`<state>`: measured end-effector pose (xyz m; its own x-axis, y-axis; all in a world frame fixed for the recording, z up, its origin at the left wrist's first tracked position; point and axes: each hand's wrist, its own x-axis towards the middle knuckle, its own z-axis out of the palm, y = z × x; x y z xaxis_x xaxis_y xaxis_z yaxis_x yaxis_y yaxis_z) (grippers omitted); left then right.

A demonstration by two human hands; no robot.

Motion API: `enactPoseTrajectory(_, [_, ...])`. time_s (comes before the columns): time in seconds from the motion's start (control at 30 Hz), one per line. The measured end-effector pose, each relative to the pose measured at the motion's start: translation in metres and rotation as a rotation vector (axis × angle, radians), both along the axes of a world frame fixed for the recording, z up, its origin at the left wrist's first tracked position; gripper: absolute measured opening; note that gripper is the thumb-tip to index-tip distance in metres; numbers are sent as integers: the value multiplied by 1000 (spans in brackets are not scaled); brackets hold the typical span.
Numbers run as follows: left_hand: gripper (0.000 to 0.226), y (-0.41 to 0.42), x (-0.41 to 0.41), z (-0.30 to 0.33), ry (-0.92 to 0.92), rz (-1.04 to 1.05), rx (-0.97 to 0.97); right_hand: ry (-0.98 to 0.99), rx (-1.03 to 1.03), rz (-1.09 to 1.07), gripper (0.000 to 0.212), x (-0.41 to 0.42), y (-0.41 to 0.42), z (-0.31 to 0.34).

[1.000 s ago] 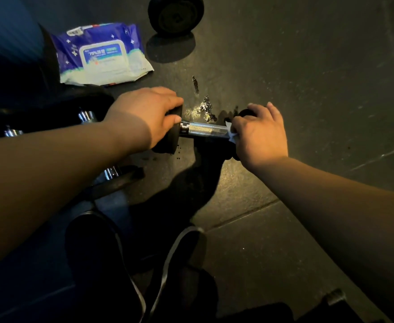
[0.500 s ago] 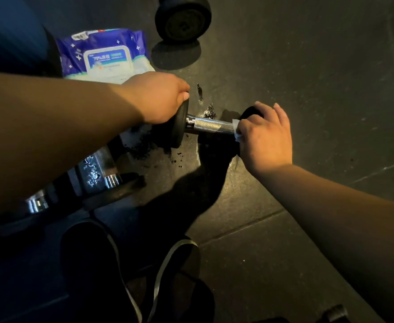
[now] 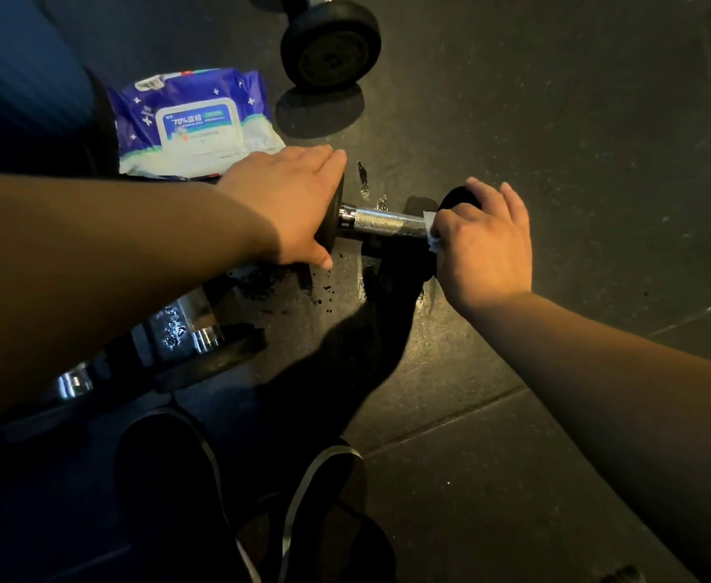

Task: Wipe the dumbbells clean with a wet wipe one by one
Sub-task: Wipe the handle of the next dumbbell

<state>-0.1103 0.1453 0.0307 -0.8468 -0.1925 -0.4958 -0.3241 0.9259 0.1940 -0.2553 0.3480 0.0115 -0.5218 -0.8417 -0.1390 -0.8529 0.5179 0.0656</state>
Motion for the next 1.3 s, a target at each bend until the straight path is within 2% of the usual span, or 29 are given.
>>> enactPoseTrajectory(0.13, [117,-15,-26,2,-74,23,28,21,22,13,21,-6,-6,1])
enactPoseTrajectory(0.33, [124,-35,-48,-3,-198,18,69,41,20,20,20,-9,-11,2])
enactPoseTrajectory(0.6, [129,-40,-56,-3,-250,55,129,44,16,20,19,-13,-11,1])
enactPoseTrajectory(1.03, [116,0,-2,2,11,10,-15,-56,241,-7,25,-21,-31,9])
enactPoseTrajectory(1.3, [87,13,30,8,84,-19,43,-161,290,-10,16,-15,-23,13])
